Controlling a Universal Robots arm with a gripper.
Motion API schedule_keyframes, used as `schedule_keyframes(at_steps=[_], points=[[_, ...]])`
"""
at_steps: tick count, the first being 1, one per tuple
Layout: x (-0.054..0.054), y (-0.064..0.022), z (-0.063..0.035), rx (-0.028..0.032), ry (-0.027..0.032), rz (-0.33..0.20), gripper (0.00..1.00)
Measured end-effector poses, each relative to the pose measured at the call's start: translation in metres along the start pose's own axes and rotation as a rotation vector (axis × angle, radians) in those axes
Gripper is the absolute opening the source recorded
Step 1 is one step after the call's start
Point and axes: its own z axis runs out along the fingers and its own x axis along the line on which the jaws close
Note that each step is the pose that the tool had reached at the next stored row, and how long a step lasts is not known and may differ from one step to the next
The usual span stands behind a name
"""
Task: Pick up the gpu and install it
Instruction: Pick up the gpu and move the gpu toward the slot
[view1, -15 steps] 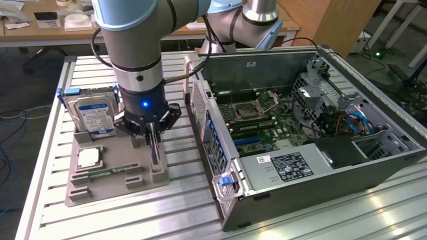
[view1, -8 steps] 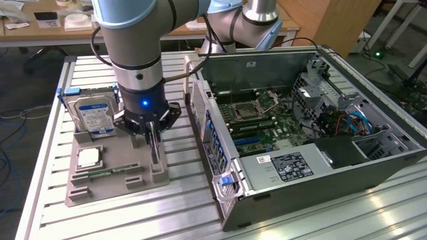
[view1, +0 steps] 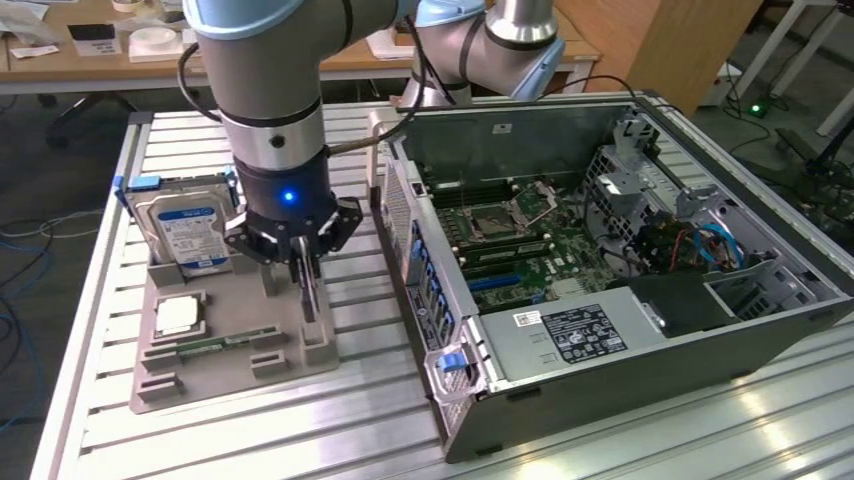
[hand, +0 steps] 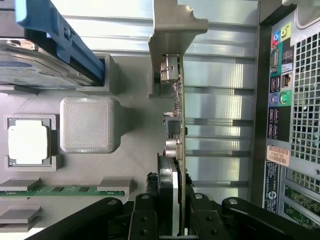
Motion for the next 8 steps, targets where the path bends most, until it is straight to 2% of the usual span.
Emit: schedule_keyframes(at_steps=[8], points=[[-0.0003, 0.0004, -0.0082, -0.0001, 0.0, 0.0, 0.28]])
